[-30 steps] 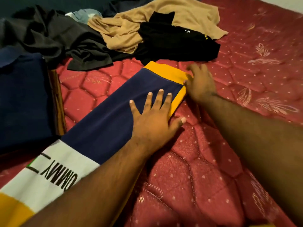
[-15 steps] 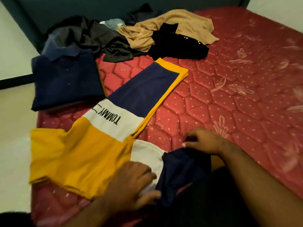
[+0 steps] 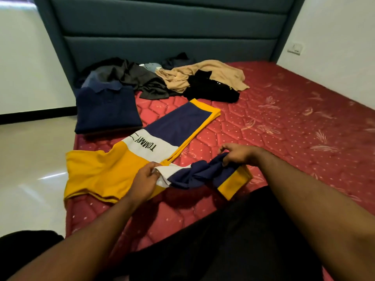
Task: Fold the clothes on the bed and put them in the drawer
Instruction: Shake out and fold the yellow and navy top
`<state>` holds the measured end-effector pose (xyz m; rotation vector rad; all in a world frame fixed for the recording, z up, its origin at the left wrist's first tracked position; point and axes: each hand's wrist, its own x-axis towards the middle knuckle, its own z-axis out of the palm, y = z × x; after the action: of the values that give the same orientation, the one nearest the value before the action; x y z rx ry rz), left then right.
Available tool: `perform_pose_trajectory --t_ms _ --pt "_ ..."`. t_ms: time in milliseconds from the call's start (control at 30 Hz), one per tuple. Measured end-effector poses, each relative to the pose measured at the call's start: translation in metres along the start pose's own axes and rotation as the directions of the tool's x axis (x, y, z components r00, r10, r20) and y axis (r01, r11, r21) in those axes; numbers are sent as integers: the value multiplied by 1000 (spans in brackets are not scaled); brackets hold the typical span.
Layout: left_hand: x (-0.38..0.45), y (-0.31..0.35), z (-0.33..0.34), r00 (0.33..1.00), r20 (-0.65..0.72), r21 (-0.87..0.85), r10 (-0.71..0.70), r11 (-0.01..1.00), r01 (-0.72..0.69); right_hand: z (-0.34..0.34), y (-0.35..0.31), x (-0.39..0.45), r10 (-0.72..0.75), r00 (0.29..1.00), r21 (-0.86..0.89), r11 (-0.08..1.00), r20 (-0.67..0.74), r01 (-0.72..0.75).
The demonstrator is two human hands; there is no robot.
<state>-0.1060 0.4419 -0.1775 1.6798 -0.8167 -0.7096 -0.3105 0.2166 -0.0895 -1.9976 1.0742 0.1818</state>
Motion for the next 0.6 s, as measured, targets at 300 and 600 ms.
perform_pose_trajectory --t_ms 300,600 --pt "72 28 -69 976 34 -223 -214 951 216 -27 -103 32 -343 929 895 359 -138 265" --pt "175 -3 -88 867 80 -209 -491 843 496 -22 -133 228 237 955 963 238 -180 123"
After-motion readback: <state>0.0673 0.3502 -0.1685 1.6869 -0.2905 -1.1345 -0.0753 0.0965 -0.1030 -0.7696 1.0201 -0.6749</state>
